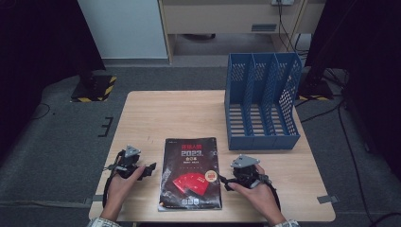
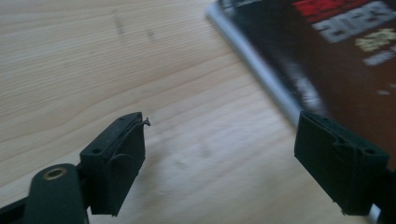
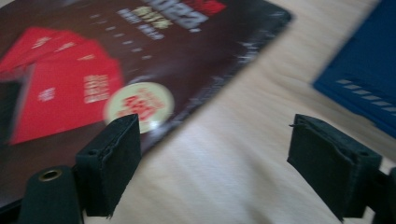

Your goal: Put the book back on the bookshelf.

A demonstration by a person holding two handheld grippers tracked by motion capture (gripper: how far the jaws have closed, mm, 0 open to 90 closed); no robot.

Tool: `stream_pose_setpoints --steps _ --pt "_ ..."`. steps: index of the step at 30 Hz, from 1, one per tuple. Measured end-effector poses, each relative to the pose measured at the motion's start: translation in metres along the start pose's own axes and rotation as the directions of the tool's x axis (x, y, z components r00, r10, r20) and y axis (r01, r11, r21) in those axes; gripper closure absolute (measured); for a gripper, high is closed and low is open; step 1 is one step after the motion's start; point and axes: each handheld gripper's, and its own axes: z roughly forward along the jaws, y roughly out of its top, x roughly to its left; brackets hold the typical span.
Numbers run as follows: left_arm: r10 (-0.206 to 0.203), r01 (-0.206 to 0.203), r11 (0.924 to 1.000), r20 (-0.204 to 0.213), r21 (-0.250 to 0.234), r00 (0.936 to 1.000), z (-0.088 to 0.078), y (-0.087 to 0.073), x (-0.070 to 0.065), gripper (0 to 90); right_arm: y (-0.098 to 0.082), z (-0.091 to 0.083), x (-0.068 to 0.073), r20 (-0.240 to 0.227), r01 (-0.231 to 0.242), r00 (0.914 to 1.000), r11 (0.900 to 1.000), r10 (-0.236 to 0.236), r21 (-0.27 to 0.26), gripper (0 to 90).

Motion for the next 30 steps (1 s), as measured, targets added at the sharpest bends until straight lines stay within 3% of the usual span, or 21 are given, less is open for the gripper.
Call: stream_pose_setpoints --steps 2,5,8,10,14,18,22,30 --pt "0.017 -0.017 0.9998 0.028 -0.012 0.9995 -0.006 0.001 -0.011 20.6 0.001 0.000 0.009 -0.043 0.044 0.9981 0.999 -0.044 -0.001 25.9" --pt "-0.017 0.019 0.9995 0.077 -0.024 0.9969 -0.011 0.000 -0.026 25.0 0.002 0.002 0.020 -0.098 0.078 0.9922 0.997 -0.078 -0.003 29.5" --pt "0.005 -0.005 1.0000 0.082 -0.003 0.9966 -0.012 -0.003 -0.040 26.1 0.004 0.006 0.031 -0.176 0.098 0.9800 0.995 -0.093 0.017 24.3" --pt "0.016 -0.016 0.9999 0.103 0.000 0.9946 -0.009 -0.003 -0.046 26.2 0.004 0.009 0.035 -0.200 0.100 0.9754 0.995 -0.093 0.024 21.3" --pt "0.020 -0.023 0.9994 0.097 0.026 0.9951 0.002 -0.002 -0.048 30.2 0.003 0.018 0.038 -0.209 0.110 0.9732 0.993 -0.096 0.054 14.1" --pt "0.014 -0.016 0.9994 0.073 0.030 0.9973 0.008 0.001 -0.047 31.4 0.001 0.022 0.039 -0.208 0.101 0.9745 0.992 -0.085 0.071 12.5" --pt "0.007 -0.012 0.9983 0.088 0.057 0.9961 0.013 -0.001 -0.049 33.2 0.000 0.025 0.038 -0.211 0.076 0.9758 0.994 -0.058 0.080 10.3" --pt "0.015 -0.021 0.9986 0.116 0.048 0.9932 0.015 -0.001 -0.050 33.5 -0.001 0.025 0.042 -0.184 0.067 0.9816 0.995 -0.052 0.077 9.5"
